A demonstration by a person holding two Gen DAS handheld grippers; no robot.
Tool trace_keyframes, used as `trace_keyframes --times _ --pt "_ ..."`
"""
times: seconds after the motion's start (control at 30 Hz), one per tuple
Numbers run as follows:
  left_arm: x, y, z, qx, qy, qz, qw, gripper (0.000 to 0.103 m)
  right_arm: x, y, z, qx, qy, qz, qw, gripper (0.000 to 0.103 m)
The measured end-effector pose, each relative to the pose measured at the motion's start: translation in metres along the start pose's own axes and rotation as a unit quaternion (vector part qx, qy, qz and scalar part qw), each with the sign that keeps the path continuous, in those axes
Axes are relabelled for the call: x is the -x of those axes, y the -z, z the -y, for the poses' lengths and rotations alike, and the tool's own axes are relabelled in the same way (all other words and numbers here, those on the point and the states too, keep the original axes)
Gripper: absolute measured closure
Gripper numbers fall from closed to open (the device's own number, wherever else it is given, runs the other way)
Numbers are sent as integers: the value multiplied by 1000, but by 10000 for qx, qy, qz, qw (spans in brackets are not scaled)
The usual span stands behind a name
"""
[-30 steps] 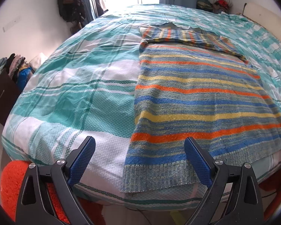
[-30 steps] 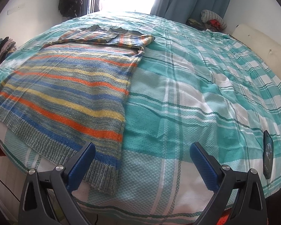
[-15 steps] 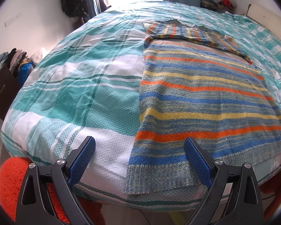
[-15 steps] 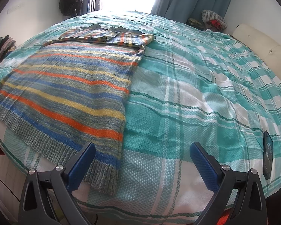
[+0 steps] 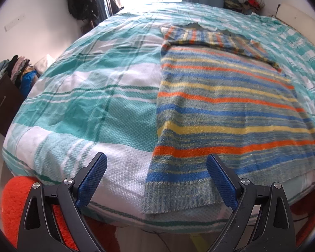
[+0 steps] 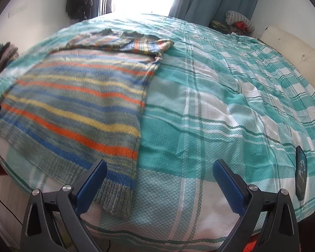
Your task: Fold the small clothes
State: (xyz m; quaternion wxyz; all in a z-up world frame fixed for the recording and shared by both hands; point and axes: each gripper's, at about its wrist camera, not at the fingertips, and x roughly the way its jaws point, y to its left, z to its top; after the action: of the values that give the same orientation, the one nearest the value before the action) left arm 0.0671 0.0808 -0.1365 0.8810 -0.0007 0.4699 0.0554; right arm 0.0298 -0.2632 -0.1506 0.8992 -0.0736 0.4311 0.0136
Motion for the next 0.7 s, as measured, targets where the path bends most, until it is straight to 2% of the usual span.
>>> trace_keyframes --times 0.1,0.17,0.2,0.23,0.3,0.37,0.4,0.5,0.57,0.6,0.63,0.67,0.7 --pt "10 -3 -12 163 368 -66 9992 7 19 -8 21 -463 -440 246 9977 3" --pt "6 -4 -17 219 582 -318 9976 7 25 -14 35 -826 -914 221 9921 3" --pt "2 -3 -20 251 696 -516 9959 7 24 -16 44 -1071 -1289 118 9858 3" --pt "-3 -1 -22 281 821 -708 9937 7 20 -18 51 -1333 -1673 -118 9768 3" --pt "-10 5 -23 309 1070 -962 9891 7 7 -17 59 -1685 -2178 -643 9592 8" --pt "-11 6 -15 152 1164 -1025 9878 9 -5 -14 62 -1891 -2580 -1067 9414 21" --pt "-10 6 -10 42 1186 -1021 9877 10 -12 -12 62 -1935 -2742 -1273 9334 23" --pt "-10 7 3 -175 1220 -1061 9867 24 -29 -4 51 -1929 -2936 -1799 9188 34" --pt "-11 7 6 -252 1252 -1101 9857 43 -35 2 35 -1758 -3064 -2022 9134 47" --pt "-10 6 7 -279 1261 -1119 9853 56 -37 3 26 -1608 -3056 -2098 9147 52" --pt "-11 5 7 -292 1266 -1152 9848 83 -37 4 21 -1517 -2978 -2109 9186 62" --pt "-11 4 7 -275 1283 -1210 9839 94 -38 5 17 -1451 -2823 -2094 9249 81" --pt "-11 2 5 -219 1314 -1232 9834 94 -38 5 17 -1478 -2732 -2069 9277 94"
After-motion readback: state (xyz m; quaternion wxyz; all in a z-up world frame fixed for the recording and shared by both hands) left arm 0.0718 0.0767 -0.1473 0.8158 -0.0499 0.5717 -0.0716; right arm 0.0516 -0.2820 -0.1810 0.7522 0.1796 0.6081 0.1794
